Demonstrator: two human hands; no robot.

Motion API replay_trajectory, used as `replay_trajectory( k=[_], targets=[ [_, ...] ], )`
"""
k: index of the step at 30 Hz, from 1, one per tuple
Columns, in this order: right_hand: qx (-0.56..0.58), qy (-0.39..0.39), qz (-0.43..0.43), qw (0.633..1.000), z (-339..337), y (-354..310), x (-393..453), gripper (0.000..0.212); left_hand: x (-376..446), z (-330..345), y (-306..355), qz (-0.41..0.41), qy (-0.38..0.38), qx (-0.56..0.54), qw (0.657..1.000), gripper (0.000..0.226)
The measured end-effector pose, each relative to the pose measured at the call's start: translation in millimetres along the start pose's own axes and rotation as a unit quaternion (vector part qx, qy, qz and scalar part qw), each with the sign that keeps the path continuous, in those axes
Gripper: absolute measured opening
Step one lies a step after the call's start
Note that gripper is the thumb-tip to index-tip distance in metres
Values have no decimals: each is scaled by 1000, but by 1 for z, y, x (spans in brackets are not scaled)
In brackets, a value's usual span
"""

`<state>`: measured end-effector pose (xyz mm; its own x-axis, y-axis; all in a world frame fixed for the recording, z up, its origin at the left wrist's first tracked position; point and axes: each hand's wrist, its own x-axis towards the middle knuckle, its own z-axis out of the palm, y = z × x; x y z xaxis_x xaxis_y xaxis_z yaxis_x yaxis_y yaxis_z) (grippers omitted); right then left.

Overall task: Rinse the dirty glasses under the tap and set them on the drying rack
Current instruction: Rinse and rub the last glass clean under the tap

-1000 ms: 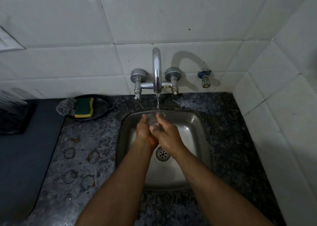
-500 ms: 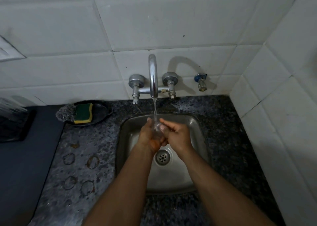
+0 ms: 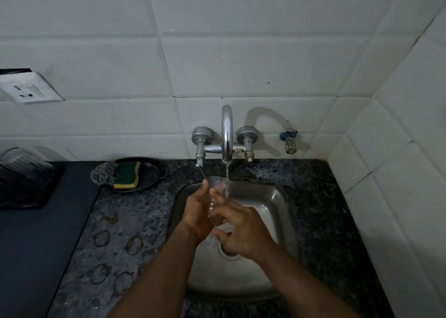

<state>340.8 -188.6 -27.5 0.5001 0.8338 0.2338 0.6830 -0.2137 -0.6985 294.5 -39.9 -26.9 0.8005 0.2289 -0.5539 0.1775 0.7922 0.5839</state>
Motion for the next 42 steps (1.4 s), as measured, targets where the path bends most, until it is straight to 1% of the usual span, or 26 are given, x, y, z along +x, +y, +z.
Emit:
replay_trajectory(
  k=[2, 5, 6, 7, 9, 10, 14, 17, 18, 19, 20, 22, 23, 24, 26, 28, 29, 30, 31, 32, 33, 34, 36, 38, 39, 42],
  targets=[
    [24, 35, 10, 999, 0, 0, -3, 45, 0, -7, 2, 1, 0, 10, 1000, 56],
    [24, 120, 53, 991, -5, 2, 3, 61, -5, -17, 6, 16, -24, 46, 999, 53],
    [16, 129, 62, 990, -7, 2, 7, 60, -6, -19, 7, 10, -31, 54, 998, 52],
    [7, 119, 60, 991, -11, 2, 11, 52, -5, -22, 7, 1, -32, 54, 998, 52],
    [-5, 68, 51, 996, -18, 5, 21, 28, -4, -21, 9, -18, -24, 59, 998, 51],
    [-1, 48, 53, 997, -20, 7, 24, 22, -3, -18, 9, -26, -13, 63, 998, 50],
    [11, 41, 55, 998, -23, 10, 30, 17, 6, -10, 1, -6, 45, 54, 998, 42],
    [-20, -32, 60, 997, -24, 9, 24, 13, 4, -6, -3, -9, 34, 77, 996, 39],
    [-10, -31, 63, 997, -25, 11, 21, 16, 5, -5, -5, -18, 32, 78, 996, 42],
    [18, -9, 73, 997, -26, 13, 20, 23, 8, -7, -7, -26, 41, 81, 996, 44],
    [51, 27, 86, 995, -27, 14, 19, 36, 9, -5, -9, -33, 47, 78, 995, 44],
    [98, 95, 116, 984, -25, 12, 22, 70, 14, -3, -10, -32, 62, 64, 995, 46],
    [119, 111, 141, 977, -23, 9, 24, 84, 16, -2, -11, -31, 71, 69, 995, 45],
    [148, 111, 175, 967, -20, 5, 25, 89, 15, 0, -10, -29, 69, 72, 995, 44],
    [206, 88, 235, 946, -12, 3, 31, 77, 11, 5, -5, -31, 66, 64, 995, 41],
    [228, 82, 261, 935, -5, 5, 38, 65, 14, 4, 4, -17, 86, 121, 989, 37],
    [227, 89, 266, 933, -4, 6, 41, 66, 19, 1, 10, 5, 121, 224, 967, 33],
    [222, 97, 268, 932, -4, 5, 44, 68, 28, -4, 16, 30, 154, 352, 923, 30],
    [217, 103, 271, 932, -5, 5, 46, 70, 34, -8, 23, 58, 208, 468, 857, 31],
    [216, 108, 273, 931, -6, 3, 47, 71, 39, -11, 31, 90, 268, 516, 809, 39],
    [213, 111, 271, 932, -7, 3, 48, 70, 41, -12, 40, 123, 302, 527, 785, 46],
    [205, 110, 266, 936, -8, 2, 48, 69, 44, -14, 48, 159, 316, 554, 754, 49],
    [185, 102, 253, 944, -13, 1, 46, 68, 47, -8, 61, 202, 298, 653, 667, 40],
    [176, 89, 250, 948, -16, 3, 41, 64, 45, 2, 70, 217, 283, 740, 570, 32],
    [173, 83, 251, 949, -17, 4, 39, 63, 44, 5, 71, 218, 284, 768, 531, 30],
    [161, 89, 253, 950, -20, 1, 35, 62, 44, 6, 72, 224, 271, 824, 444, 21]
  ],
)
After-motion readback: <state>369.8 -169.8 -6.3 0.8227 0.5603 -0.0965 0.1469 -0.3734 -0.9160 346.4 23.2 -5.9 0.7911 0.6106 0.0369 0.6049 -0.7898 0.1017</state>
